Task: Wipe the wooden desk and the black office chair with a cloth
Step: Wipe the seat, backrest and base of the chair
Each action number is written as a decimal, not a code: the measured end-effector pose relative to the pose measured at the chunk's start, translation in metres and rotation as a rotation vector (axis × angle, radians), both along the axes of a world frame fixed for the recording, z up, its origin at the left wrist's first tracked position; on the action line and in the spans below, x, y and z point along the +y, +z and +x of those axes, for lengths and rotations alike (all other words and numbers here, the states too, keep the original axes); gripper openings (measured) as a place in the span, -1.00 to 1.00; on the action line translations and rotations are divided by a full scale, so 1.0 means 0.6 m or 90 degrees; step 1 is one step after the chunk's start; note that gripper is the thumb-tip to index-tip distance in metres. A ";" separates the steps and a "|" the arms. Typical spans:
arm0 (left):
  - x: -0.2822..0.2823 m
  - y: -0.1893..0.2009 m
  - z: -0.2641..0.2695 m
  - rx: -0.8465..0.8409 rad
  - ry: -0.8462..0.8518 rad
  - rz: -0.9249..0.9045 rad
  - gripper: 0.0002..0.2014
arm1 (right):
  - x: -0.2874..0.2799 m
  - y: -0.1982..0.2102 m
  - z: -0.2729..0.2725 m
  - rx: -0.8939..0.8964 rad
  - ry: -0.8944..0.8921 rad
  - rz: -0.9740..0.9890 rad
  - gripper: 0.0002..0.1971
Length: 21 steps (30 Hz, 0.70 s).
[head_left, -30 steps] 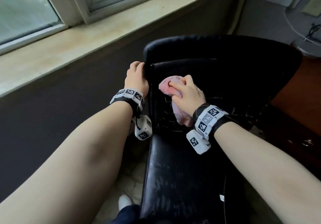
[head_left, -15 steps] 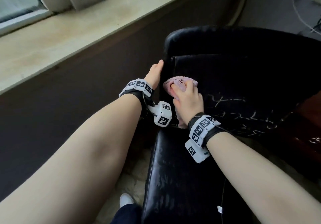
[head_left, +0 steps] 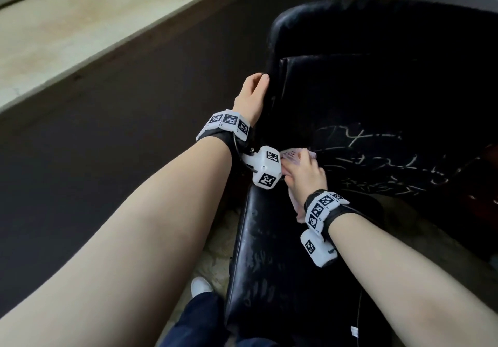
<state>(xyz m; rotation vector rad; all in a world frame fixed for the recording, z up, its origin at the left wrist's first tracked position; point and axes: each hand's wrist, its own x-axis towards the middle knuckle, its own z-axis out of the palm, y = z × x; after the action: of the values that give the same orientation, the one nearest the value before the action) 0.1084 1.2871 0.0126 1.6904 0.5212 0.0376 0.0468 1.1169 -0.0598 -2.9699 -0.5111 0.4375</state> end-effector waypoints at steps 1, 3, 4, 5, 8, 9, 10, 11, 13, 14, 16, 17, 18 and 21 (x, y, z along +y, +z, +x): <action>-0.002 -0.001 -0.003 -0.005 0.005 -0.003 -0.66 | -0.006 -0.005 -0.006 0.025 -0.016 0.002 -0.54; -0.005 -0.001 -0.012 -0.003 0.009 -0.022 -0.59 | -0.015 -0.005 -0.013 0.061 -0.028 0.025 -0.55; -0.007 -0.003 -0.017 0.000 0.012 -0.033 -0.52 | -0.019 0.000 -0.016 0.065 -0.022 0.045 -0.56; -0.009 -0.005 -0.023 -0.004 0.013 -0.038 -0.43 | -0.023 0.009 -0.019 0.062 -0.015 0.074 -0.56; -0.012 -0.011 -0.038 -0.025 0.011 0.025 -0.22 | -0.026 0.045 -0.023 0.012 -0.004 0.168 -0.57; -0.011 -0.013 -0.042 -0.033 0.019 0.062 -0.22 | -0.025 0.059 -0.022 -0.024 -0.008 0.200 -0.57; -0.009 -0.016 -0.044 -0.046 0.030 0.090 -0.23 | -0.024 0.071 -0.021 -0.063 -0.018 0.234 -0.56; -0.007 -0.017 -0.047 -0.058 0.040 0.108 -0.24 | -0.023 0.083 -0.018 -0.103 -0.028 0.267 -0.56; -0.005 -0.019 -0.053 -0.072 0.055 0.134 -0.25 | -0.021 0.102 -0.008 -0.193 -0.048 0.335 -0.54; -0.003 -0.022 -0.056 -0.072 0.061 0.143 -0.25 | -0.019 0.109 0.000 -0.239 -0.060 0.373 -0.53; -0.001 -0.024 -0.064 -0.061 0.075 0.147 -0.25 | -0.016 0.117 0.016 -0.304 -0.085 0.428 -0.51; -0.001 -0.026 -0.067 -0.055 0.083 0.147 -0.25 | -0.014 0.119 0.024 -0.326 -0.092 0.440 -0.51; 0.000 -0.028 -0.070 -0.052 0.092 0.147 -0.25 | -0.012 0.118 0.030 -0.339 -0.094 0.442 -0.51; 0.004 -0.029 -0.078 -0.050 0.115 0.157 -0.26 | -0.005 0.099 0.035 -0.327 -0.081 0.431 -0.54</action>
<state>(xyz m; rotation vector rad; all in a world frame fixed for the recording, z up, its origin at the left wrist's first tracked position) 0.0614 1.2894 -0.0048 1.8678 0.6285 0.3083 0.0675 1.1142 -0.0004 -2.3945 -0.3963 -0.4444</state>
